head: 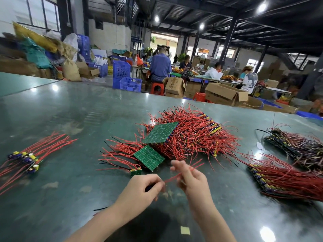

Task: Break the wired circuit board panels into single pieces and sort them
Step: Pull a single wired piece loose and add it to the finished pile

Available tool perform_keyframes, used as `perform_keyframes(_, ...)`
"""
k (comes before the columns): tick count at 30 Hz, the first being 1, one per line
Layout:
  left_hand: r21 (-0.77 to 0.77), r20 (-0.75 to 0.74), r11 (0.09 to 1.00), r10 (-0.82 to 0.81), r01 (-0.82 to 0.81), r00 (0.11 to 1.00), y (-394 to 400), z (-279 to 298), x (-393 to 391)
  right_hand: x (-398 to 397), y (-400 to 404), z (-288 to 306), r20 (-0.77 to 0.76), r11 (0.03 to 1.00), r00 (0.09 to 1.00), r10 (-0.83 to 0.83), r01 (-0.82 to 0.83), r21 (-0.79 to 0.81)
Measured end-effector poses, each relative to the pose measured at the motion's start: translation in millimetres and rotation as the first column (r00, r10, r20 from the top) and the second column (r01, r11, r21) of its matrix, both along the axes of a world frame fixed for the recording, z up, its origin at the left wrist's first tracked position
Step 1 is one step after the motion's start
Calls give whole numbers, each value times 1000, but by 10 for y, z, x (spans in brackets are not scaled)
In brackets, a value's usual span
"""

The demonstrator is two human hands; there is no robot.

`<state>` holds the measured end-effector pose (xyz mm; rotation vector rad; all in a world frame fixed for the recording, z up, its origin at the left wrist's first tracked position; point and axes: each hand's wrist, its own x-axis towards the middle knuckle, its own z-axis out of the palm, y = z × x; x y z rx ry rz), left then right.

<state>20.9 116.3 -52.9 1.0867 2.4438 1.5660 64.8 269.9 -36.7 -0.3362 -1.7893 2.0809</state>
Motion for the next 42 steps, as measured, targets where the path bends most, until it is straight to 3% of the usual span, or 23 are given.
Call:
perform_keyframes(2,-2,-17,1000,30,-30,999,11,-12,-3,10,-72,-12,16,988,999,47,-49,147)
perform_keyframes(4,6,-14,1000,22,-22,1000,19,-14,9,24,-86,-10,17,980,998,53,-55,192)
perform_keyframes(8,33,31,997,-72,71,997,36,3,43,27,-36,4,75,990,991,115,-121,79)
perform_keyframes(11,107,85,994,-31,22,996,31,-5,3,25,-65,-9,48,986,985,164,-165,3)
perform_keyframes(14,170,191,986,-30,-3,981,15,-3,-50,36,-101,-8,22,985,987,162,-163,55)
perform_keyframes(18,191,279,977,-150,98,949,37,2,-37,40,-72,6,-28,983,992,124,-118,142)
perform_keyframes(21,192,289,974,-173,121,942,34,-2,-38,38,-51,-1,-12,976,989,148,-144,166)
perform_keyframes(29,112,244,985,-155,131,957,-24,45,-60,-7,-28,-25,-21,996,999,40,-38,85)
perform_keyframes(33,86,236,988,-142,125,961,-58,48,-81,-21,60,-6,-37,994,999,-11,7,-110)
perform_keyframes(42,46,238,990,-140,132,961,-55,51,-81,-39,164,-34,-29,944,996,-88,74,-323)
